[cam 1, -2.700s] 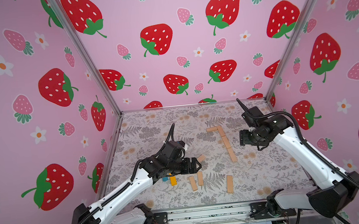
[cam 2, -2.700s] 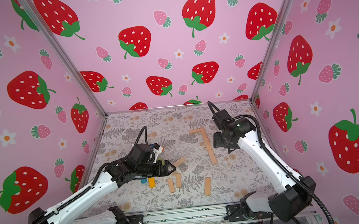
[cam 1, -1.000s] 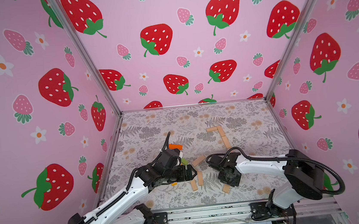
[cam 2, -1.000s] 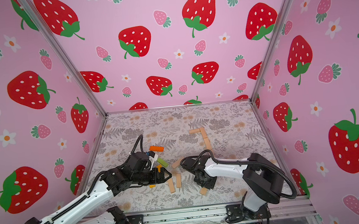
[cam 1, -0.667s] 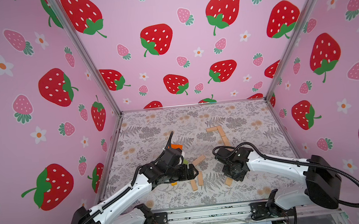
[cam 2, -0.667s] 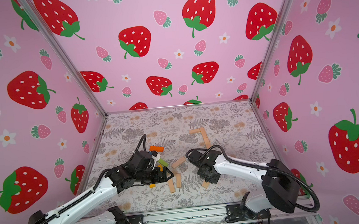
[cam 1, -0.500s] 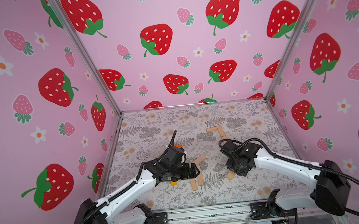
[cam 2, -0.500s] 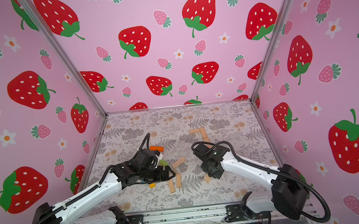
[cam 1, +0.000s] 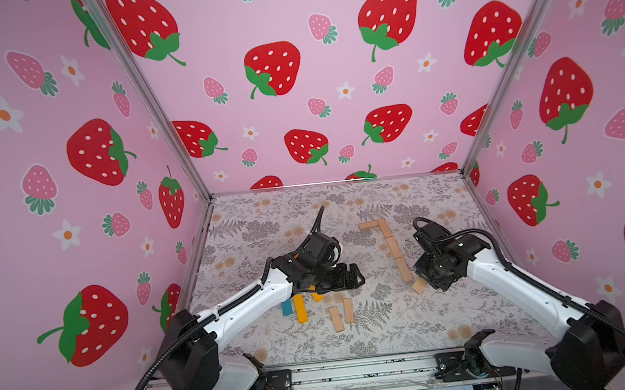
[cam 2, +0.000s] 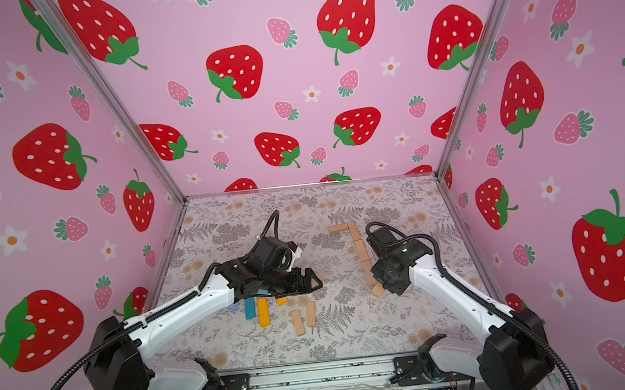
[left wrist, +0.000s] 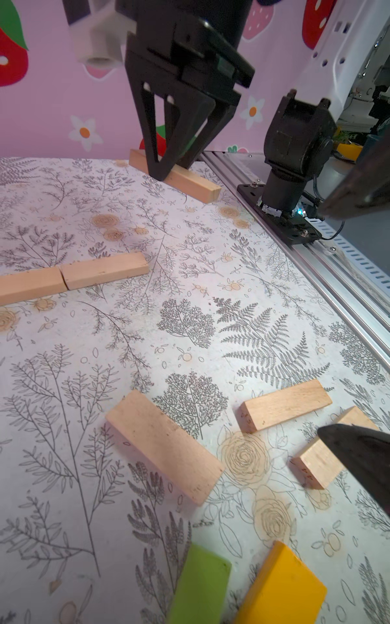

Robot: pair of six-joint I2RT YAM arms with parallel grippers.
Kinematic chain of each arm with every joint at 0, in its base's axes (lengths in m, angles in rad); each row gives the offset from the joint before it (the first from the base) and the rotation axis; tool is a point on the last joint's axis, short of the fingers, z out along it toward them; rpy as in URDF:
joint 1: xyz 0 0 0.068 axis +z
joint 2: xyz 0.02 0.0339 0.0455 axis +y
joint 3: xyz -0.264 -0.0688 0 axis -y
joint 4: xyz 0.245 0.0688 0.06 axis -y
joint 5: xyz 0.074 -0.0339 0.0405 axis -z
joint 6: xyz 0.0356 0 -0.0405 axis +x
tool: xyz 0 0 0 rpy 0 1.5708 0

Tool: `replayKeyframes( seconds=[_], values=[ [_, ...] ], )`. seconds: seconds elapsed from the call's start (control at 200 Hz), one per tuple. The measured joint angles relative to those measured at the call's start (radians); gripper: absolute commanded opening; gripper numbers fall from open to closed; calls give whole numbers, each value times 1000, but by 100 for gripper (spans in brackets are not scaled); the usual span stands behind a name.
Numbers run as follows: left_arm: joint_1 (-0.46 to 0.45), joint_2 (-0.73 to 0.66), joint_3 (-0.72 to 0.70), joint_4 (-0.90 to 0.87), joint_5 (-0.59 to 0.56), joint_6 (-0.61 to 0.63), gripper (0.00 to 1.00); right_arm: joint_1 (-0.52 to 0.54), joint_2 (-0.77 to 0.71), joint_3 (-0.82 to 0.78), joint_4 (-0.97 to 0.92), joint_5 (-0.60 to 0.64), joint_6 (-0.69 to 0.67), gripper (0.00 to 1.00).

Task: Assemble a giraffe with building blocks
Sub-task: Assemble the building block at the center of the board.

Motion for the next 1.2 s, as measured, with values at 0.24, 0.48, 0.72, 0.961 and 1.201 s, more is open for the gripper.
replayKeyframes(
  seconds=[0.24,0.48,0.72,0.961,1.201],
  values=[
    [-5,74,54,32,35,15,95,-194,-16,0,1,-26,-62,16],
    [-5,98,56,52,66,24,96,-368,4,0,17,-53,-117,15],
    [-6,99,56,83,89,26,95,-490,90,0,62,-78,-157,15],
    [-6,99,55,113,108,26,96,-544,186,0,128,-93,-176,15],
    [-5,98,45,123,112,26,95,-549,301,-10,215,-118,-181,16]
  ],
)
